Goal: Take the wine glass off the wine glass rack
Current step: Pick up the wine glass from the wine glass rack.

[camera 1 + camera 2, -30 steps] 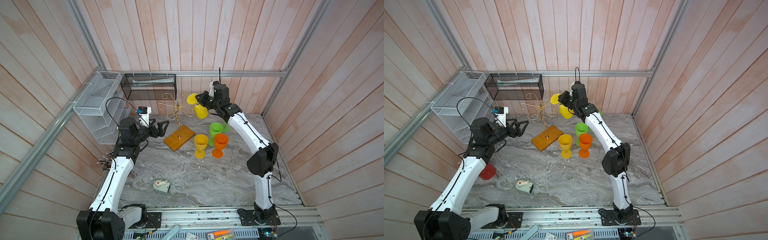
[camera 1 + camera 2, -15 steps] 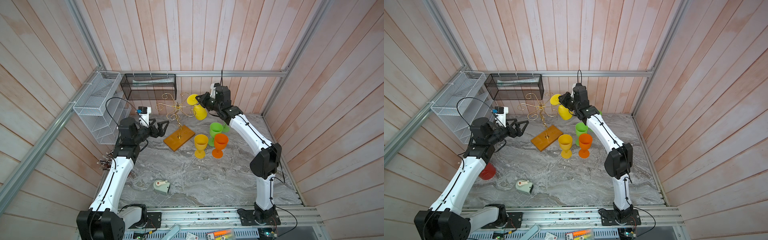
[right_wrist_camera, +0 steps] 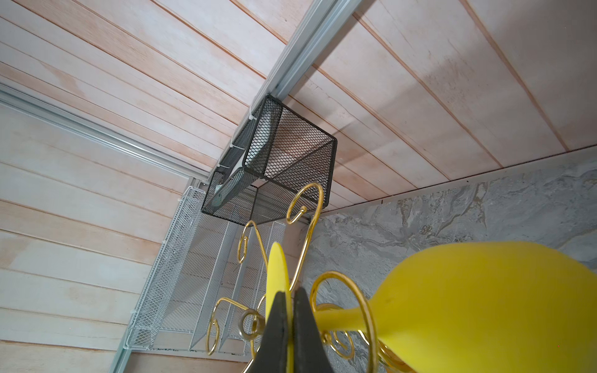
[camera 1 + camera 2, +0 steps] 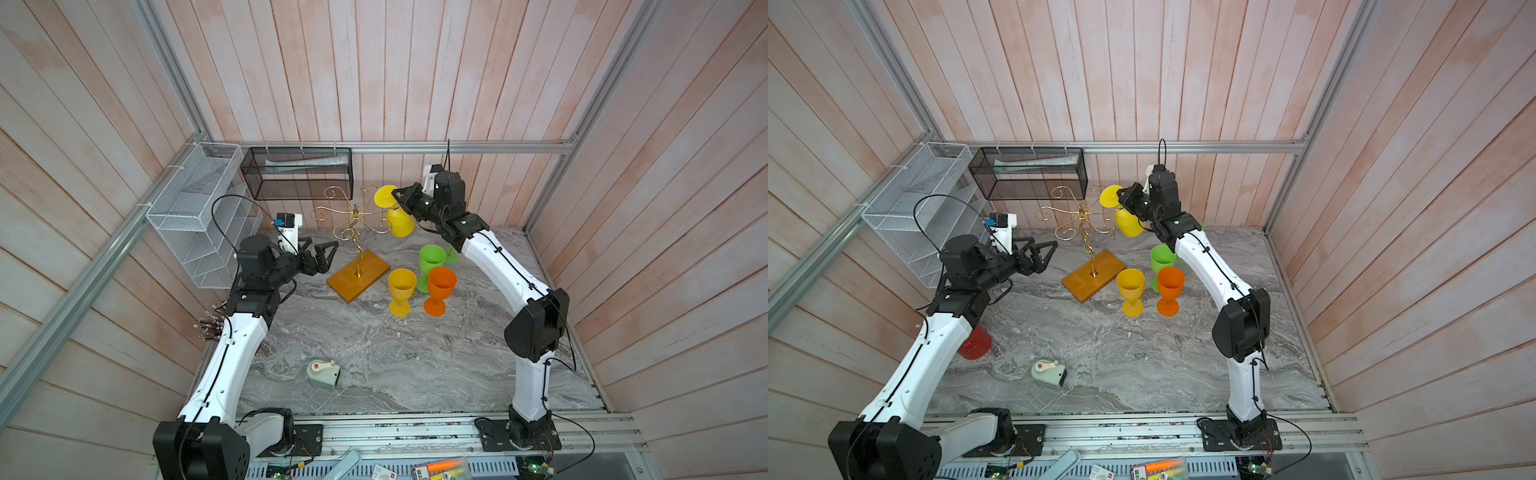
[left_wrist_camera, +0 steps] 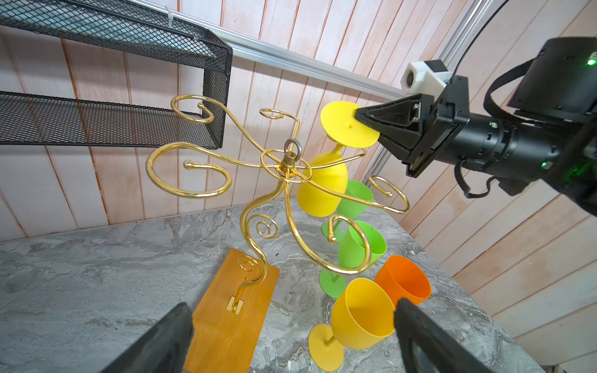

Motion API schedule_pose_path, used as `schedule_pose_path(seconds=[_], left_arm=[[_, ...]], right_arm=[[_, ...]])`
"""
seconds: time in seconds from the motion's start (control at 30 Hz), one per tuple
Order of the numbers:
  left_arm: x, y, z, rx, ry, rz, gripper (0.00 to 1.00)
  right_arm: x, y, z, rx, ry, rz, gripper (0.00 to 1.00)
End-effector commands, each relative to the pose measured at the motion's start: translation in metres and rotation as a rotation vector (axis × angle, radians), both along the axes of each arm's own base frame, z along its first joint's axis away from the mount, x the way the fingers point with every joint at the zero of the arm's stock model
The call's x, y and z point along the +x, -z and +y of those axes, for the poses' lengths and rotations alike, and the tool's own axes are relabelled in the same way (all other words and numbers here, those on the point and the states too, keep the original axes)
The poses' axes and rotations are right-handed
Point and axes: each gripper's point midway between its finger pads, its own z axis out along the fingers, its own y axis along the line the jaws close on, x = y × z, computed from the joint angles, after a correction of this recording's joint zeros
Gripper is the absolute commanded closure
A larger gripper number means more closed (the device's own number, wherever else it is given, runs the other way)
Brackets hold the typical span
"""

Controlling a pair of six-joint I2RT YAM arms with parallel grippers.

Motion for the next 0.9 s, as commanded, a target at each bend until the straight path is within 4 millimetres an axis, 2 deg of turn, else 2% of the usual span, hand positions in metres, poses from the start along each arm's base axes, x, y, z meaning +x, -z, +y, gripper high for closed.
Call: schedule_pose_path(seconds=[0.0,0.33,0.57,0.87], left_arm=[[-0.003,-0.014,-0.004,-0.008,0.020,-0.022,0.01],[-0.002,-0.012,-0.004,-0.010,0.020,-0.017,0.01],[-0.001,-0.011,-0.005,-0.009,0.022,-0.013,0.01],[0.000,-0.011,-0.006,-0.011,0.023,-0.012,0.01]], right_arm=[[-0.013,-0.028,-0.005,0.029,-0.004,-0.058,1.00],[-0.011,-0.021,-0.022,0.021,0.047,-0.054,1.00],[-0.014,-0.024,-0.031,0.039,0.060,-0.063,1.00],[-0.029,-0.020,-0.025,0.038,0.021,-0.064,1.00]])
